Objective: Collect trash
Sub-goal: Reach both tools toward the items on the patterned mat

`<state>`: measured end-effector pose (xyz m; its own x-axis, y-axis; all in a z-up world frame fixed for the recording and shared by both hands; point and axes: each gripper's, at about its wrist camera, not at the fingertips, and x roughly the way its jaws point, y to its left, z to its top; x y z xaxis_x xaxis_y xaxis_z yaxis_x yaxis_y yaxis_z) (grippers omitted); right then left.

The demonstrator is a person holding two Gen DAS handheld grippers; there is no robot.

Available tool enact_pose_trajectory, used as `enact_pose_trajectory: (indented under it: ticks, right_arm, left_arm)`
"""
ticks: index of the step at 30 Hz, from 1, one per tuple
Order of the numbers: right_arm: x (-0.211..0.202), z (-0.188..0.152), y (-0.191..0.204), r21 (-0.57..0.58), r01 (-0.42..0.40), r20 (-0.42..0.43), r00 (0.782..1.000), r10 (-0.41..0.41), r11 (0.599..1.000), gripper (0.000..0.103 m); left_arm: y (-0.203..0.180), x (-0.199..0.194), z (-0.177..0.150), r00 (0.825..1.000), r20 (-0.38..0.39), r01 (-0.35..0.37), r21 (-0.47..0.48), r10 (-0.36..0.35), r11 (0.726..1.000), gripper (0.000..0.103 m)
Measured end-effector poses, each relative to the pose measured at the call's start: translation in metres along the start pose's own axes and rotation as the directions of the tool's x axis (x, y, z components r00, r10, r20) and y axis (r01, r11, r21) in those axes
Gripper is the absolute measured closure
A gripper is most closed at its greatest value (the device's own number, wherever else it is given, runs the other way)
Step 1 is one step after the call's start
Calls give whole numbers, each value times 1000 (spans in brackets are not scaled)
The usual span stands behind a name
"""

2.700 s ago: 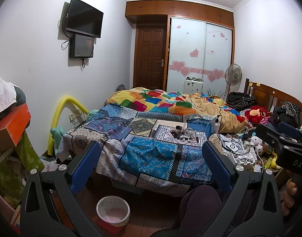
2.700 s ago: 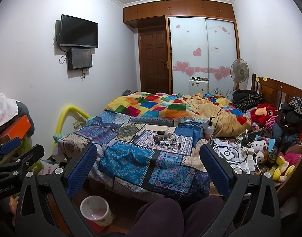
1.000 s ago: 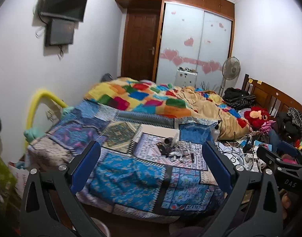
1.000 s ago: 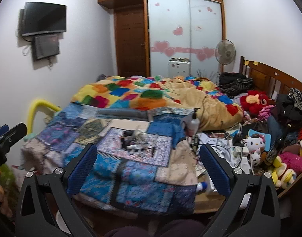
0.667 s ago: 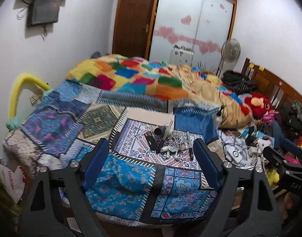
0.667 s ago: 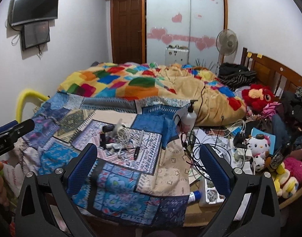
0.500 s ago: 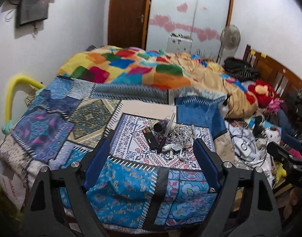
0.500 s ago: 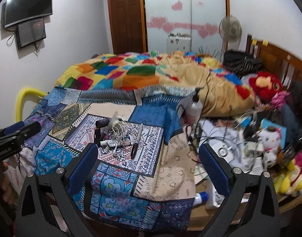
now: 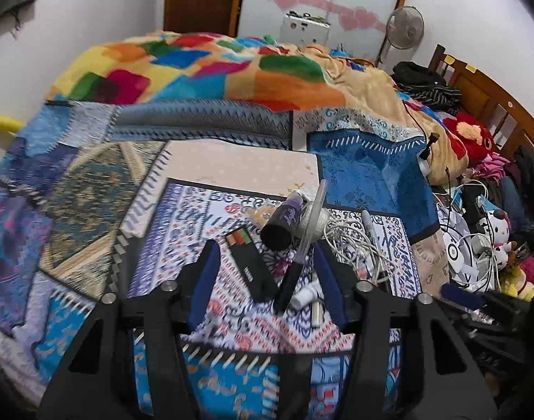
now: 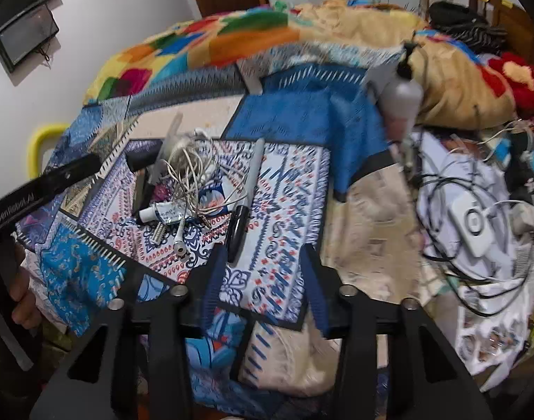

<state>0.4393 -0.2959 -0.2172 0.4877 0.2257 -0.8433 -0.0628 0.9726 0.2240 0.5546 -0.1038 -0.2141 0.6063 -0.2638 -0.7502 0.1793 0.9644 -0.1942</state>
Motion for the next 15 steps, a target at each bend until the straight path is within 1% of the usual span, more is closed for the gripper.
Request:
enact_pose_trajectory:
  ticks: [3, 7, 11, 13, 15]
  right_arm:
    - [13, 5, 3, 7, -33, -14, 999, 33, 999, 67]
    - [28, 12, 9, 0, -39, -11, 999, 39, 999, 69]
    - [40, 14, 14, -14, -11, -8, 1000, 11, 1000, 70]
    - [45, 13, 16, -32, 17, -6, 1000, -17, 999, 73]
    - [47, 10, 19, -54, 49, 17, 999, -48, 997, 80]
  left_arm:
    - [3, 19, 6, 1000, -13, 27, -8, -27, 1000, 53]
    - [5, 38, 13, 999, -15, 38, -9, -38, 999, 53]
    - [7, 52, 15, 997, -32, 70, -27, -71, 997, 53]
    - [6, 57, 14, 995, -40, 85, -25, -86, 996, 54]
    - [4, 60, 13, 994, -45, 95, -20, -96, 995, 57]
